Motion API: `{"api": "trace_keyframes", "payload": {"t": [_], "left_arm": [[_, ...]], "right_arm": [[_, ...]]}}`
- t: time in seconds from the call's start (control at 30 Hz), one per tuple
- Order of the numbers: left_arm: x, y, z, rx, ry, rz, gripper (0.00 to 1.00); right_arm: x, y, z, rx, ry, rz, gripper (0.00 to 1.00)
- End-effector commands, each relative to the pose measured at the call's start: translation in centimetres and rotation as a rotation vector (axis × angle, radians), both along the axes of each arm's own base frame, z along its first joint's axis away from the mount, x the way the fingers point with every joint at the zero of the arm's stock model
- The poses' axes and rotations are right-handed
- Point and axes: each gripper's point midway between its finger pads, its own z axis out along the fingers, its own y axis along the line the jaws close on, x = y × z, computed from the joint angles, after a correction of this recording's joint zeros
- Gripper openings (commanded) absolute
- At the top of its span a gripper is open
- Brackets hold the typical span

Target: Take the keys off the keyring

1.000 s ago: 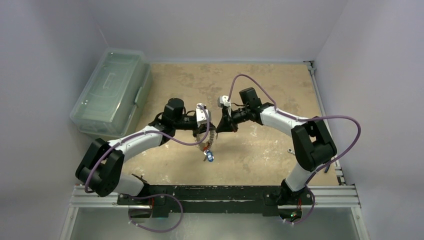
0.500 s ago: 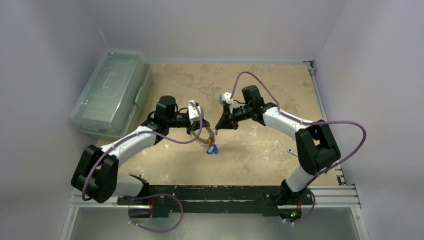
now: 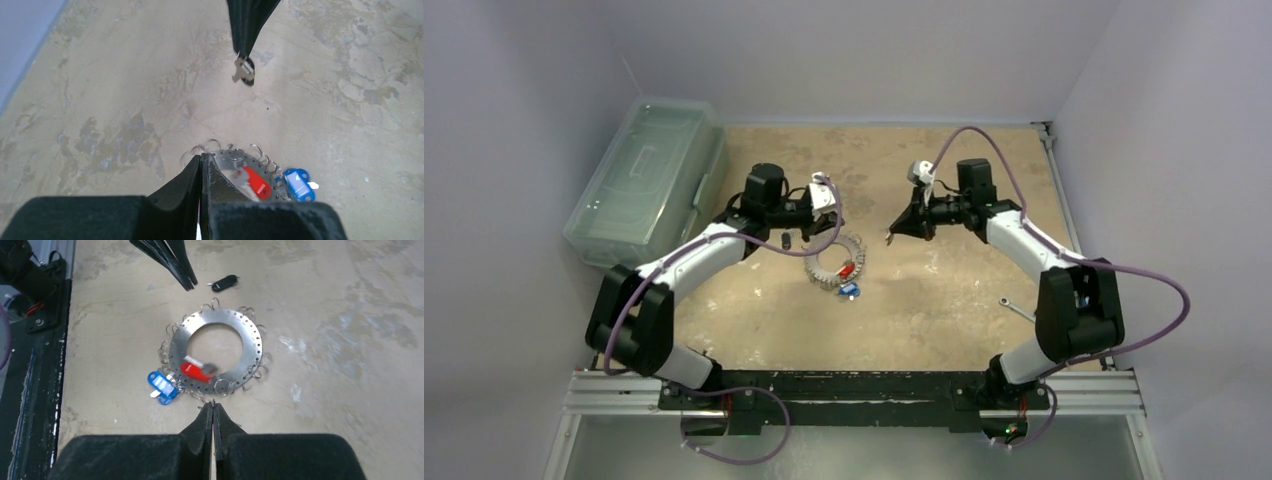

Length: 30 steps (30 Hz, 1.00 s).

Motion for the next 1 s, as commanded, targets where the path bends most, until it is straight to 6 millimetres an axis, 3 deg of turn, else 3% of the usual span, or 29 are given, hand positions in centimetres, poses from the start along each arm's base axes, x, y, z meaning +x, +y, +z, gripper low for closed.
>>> {"api": "trace_keyframes", "payload": {"t": [0.0, 0.17, 0.23, 0.3, 0.33, 0.37, 0.43, 0.53, 0.6, 0.8, 0.9, 0.97], "left_arm": [[2.6, -3.3, -0.9, 0.021, -0.024, -0.038, 0.00], [3.2, -9.0, -3.2, 0.050, -0.016, -0.129, 0.00], [4.2, -10.9, -2.7, 0.031, 0.023, -0.123, 0.00], [5.5, -11.5, -2.2, 0.047, 0.099, -0.102, 0.00], [6.2, -11.2, -2.1, 0.064, 0.135, -0.088, 0.05], [6.8, -10.6, -1.8, 0.075, 0.161, -0.070, 0.21], [7.8, -8.2, -1.7, 0.091, 0.213, 0.012, 0.40], [8.7, -3.0, -0.7, 0.086, 0.260, 0.137, 0.74], [8.3, 0.6, 0.0, 0.129, 0.267, 0.195, 0.88], [6.4, 11.3, 2.6, 0.212, 0.322, 0.477, 0.96], [5.1, 15.6, 3.0, 0.223, 0.405, 0.576, 0.98], [4.2, 17.5, 3.3, 0.201, 0.454, 0.619, 0.99]], "right_arm": [[-0.6, -2.9, 1.4, 0.012, 0.004, -0.068, 0.00], [-1.5, -5.8, 1.2, 0.016, 0.013, -0.144, 0.00], [-1.8, -6.7, 1.5, 0.013, 0.005, -0.156, 0.00], [-1.8, -6.9, 1.8, -0.002, -0.013, -0.157, 0.00], [-1.7, -6.8, 2.1, 0.003, -0.016, -0.155, 0.00], [-1.5, -6.7, 2.4, 0.013, -0.016, -0.159, 0.00], [-1.1, -6.3, 3.0, 0.049, -0.002, -0.166, 0.00], [-0.6, -4.8, 3.9, 0.070, -0.017, -0.147, 0.00], [-0.6, -2.9, 4.4, 0.063, -0.033, -0.121, 0.00], [-1.2, 4.5, 5.0, 0.056, -0.065, 0.001, 0.00], [-1.4, 8.9, 4.6, 0.055, -0.077, 0.038, 0.00], [-1.3, 11.8, 4.3, 0.065, -0.079, 0.060, 0.00]]}}
